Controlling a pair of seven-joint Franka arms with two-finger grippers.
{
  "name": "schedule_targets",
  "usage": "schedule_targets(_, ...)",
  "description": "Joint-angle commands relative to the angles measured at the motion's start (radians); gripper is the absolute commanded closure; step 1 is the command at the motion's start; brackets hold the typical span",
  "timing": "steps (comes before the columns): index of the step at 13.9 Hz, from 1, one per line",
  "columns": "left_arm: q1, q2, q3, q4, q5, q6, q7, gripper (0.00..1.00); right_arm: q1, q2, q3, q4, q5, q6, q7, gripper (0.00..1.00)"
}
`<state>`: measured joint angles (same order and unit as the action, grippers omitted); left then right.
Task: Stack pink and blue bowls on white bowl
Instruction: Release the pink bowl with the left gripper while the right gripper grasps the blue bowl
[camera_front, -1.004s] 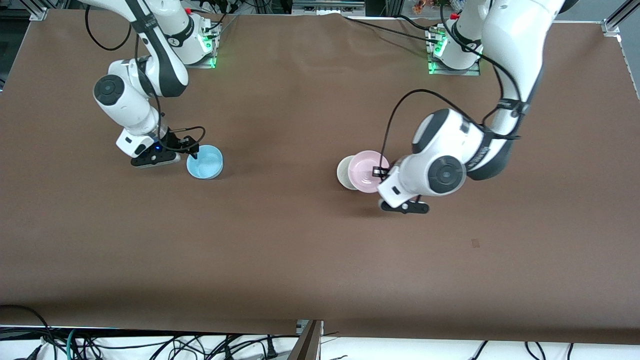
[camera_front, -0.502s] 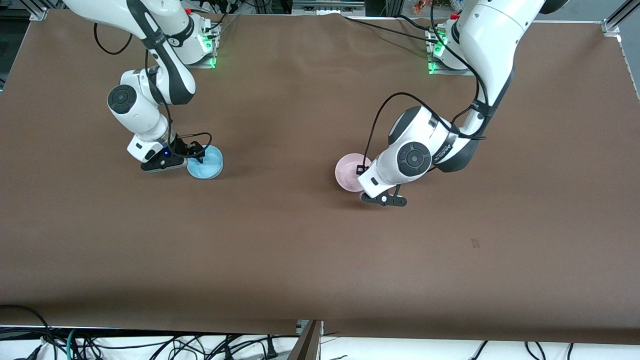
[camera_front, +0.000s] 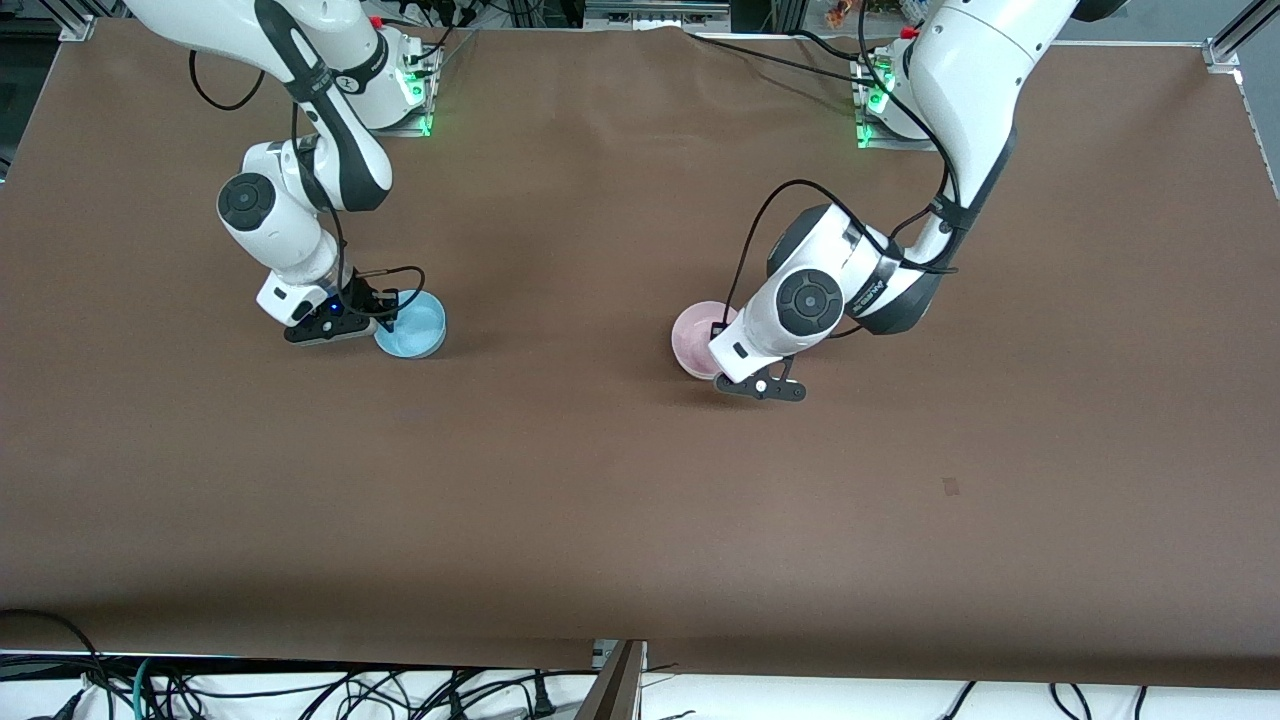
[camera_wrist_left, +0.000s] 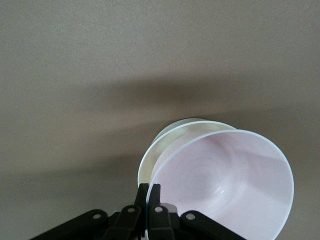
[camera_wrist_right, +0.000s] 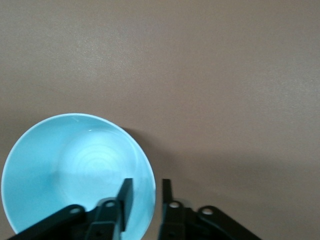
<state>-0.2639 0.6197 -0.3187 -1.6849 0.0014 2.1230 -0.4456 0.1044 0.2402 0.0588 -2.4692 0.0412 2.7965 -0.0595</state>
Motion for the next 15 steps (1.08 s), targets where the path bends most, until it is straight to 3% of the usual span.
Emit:
schedule_targets(1,-0.008,-0.035,0.009,-0.036,0.019,0.017,-0.018,1.00,-0.003,0.005,-0.002,0.012,0.000,0.009,-0.008,1.00)
schedule_targets(4,-0.008,-0.029,0.009,-0.036,0.019,0.034,-0.019,1.00,0.000,0.002,-0.002,0.041,0.006,-0.011,-0.005,1.00)
schedule_targets(5,-0.006,-0.029,0.009,-0.035,0.019,0.034,-0.019,0.77,0.000,0.002,-0.002,0.068,0.008,-0.047,-0.003,1.00)
schedule_targets(6,-0.003,-0.028,0.010,-0.036,0.019,0.028,-0.018,0.01,0.000,-0.001,0.000,0.108,0.009,-0.116,-0.002,1.00)
schedule_targets(11,0.002,-0.060,0.009,-0.021,0.017,-0.012,-0.018,0.00,0.024,0.024,0.001,0.433,0.022,-0.572,0.110,1.00)
schedule_targets(15,0.044,-0.181,0.021,-0.006,0.019,-0.178,-0.007,0.00,0.122,0.066,0.001,0.535,0.069,-0.604,0.295,1.00)
